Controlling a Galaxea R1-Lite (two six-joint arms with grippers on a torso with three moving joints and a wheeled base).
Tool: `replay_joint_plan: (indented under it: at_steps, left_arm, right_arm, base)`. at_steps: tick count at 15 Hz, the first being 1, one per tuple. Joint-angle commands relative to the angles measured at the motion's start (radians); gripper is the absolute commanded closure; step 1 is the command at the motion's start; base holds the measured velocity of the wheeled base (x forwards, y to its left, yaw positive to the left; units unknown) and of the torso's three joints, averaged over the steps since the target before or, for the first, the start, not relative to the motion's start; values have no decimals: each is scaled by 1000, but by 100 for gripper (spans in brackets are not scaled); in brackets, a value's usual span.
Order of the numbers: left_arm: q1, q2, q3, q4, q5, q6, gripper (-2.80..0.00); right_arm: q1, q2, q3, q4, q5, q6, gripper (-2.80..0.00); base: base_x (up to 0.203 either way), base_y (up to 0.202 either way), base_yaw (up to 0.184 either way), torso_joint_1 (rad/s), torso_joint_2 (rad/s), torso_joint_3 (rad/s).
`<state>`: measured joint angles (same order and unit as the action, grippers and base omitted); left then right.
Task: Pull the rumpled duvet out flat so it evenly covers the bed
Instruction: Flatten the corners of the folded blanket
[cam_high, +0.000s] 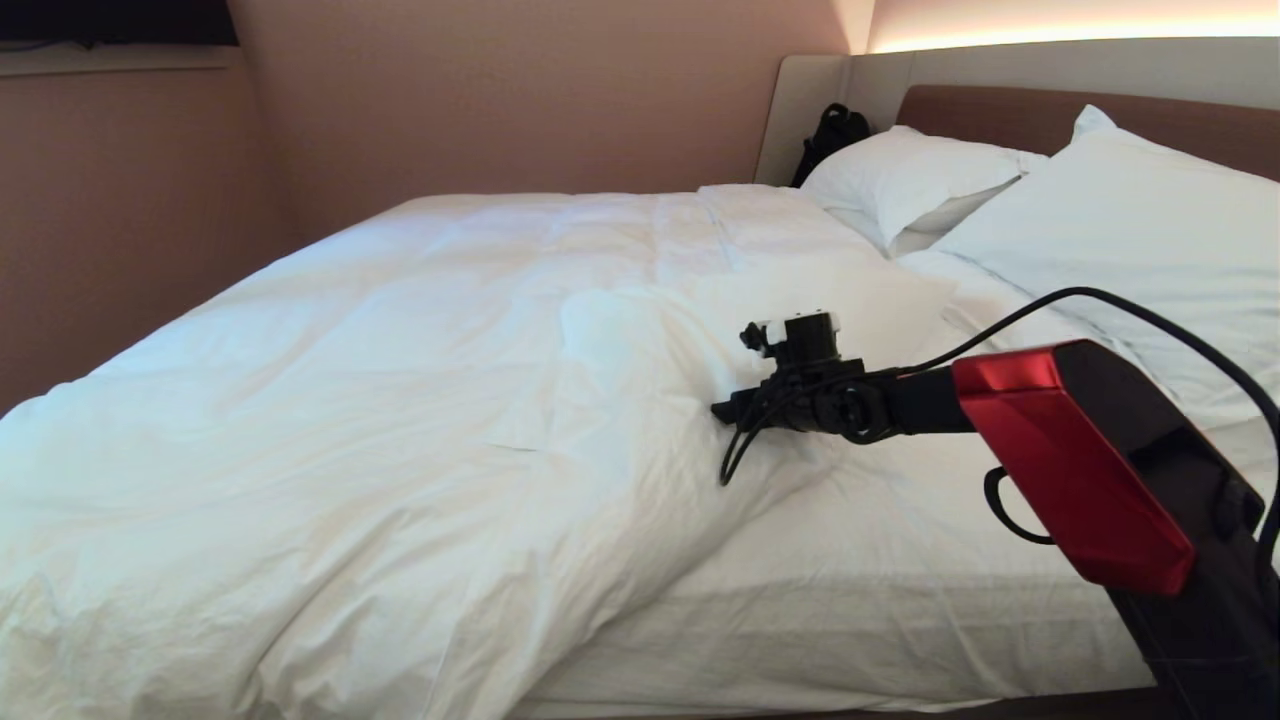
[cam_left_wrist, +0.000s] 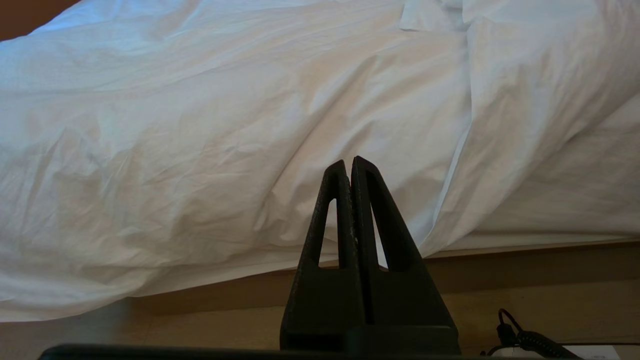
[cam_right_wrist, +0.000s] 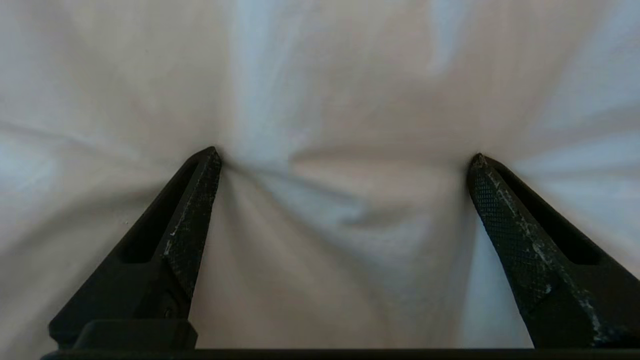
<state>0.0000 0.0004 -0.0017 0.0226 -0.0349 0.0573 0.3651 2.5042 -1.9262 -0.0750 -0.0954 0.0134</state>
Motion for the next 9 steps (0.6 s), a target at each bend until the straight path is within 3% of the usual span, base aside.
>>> replay_joint_plan:
  at_steps: [1, 9]
  left_arm:
    - [0, 0, 0, 0, 0, 1, 0]
    - [0, 0, 0, 0, 0, 1, 0]
  right_arm:
    - [0, 71, 0, -61, 0, -1, -280]
    - [-8, 194, -2, -89, -13, -78, -280]
  base:
    - [0, 0, 0, 0, 0, 0]
    - [0, 0, 0, 0, 0, 0]
